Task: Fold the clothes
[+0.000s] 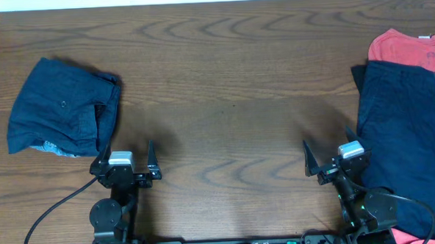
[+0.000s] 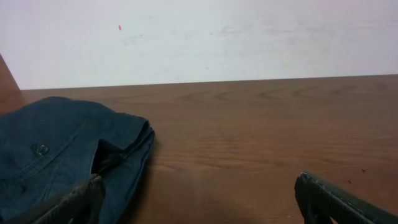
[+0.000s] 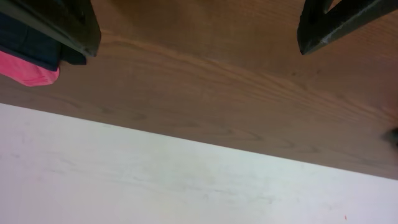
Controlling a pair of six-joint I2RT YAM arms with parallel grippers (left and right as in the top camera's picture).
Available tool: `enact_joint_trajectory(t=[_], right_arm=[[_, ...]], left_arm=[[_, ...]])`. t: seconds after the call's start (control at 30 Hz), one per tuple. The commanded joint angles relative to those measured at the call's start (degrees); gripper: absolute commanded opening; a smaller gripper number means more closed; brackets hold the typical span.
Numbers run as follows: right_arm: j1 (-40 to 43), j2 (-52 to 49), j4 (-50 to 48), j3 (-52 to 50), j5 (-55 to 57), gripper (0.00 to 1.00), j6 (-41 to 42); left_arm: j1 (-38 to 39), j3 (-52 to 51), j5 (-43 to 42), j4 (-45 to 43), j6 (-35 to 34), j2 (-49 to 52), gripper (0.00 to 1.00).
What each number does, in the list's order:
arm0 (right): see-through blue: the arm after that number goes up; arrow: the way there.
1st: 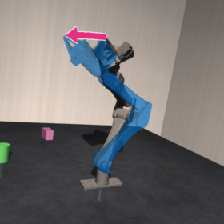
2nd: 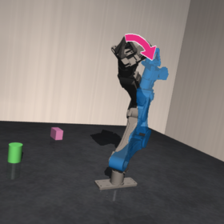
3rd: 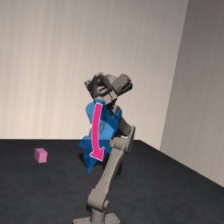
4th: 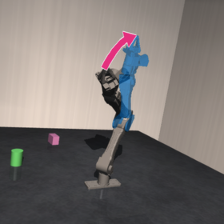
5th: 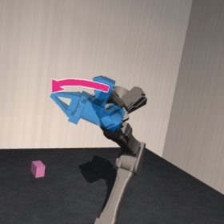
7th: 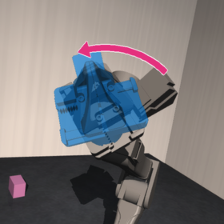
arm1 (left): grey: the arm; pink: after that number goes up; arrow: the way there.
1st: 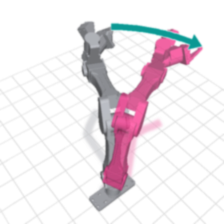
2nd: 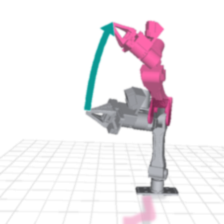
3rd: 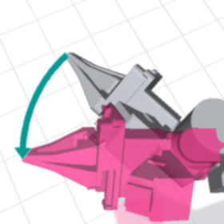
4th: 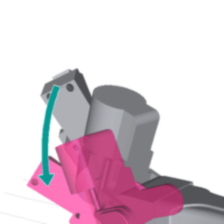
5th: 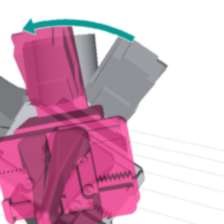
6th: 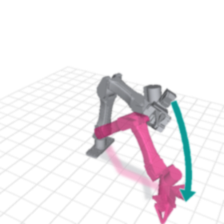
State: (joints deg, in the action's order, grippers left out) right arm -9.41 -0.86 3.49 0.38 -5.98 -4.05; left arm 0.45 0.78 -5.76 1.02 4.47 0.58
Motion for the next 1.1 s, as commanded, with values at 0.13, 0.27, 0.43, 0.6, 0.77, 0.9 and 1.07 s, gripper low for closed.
enact_joint_trajectory(t=[0.13, 0.27, 0.43, 0.6, 0.77, 0.9, 1.07], right_arm=[[0.6, 0.1, 0.2, -0.1, -0.3, 0.99, -0.5], [0.6, 0.1, 0.2, -0.1, -0.3, 0.99, -0.5], [0.6, 0.1, 0.2, -0.1, -0.3, 0.99, -0.5], [0.6, 0.1, 0.2, -0.1, -0.3, 0.99, -0.5], [0.5, 0.1, 0.2, -0.1, -1.0, 0.99, -0.2], [0.5, 0.1, -0.1, -0.1, -2.0, 0.99, -0.2], [0.6, 0.1, -0.6, -0.1, -6.7, 0.99, 6.4]], left_arm=[[0.2, -0.5, -0.8, 2.4, -0.5, -0.3, 0.98], [0.2, -0.5, -0.8, 2.4, -0.5, -0.3, 0.98], [0.2, -0.5, -0.8, 2.4, -0.5, -0.3, 0.98], [0.2, -0.5, -0.8, 2.4, -0.5, -0.3, 0.98], [0.2, -0.5, -0.8, 2.4, -0.5, -0.3, 0.98], [0.2, -0.5, -0.9, 2.4, -0.5, -0.3, 0.98], [0.2, -0.5, -1.3, 2.4, -9.2, 0.3, 0.98]])
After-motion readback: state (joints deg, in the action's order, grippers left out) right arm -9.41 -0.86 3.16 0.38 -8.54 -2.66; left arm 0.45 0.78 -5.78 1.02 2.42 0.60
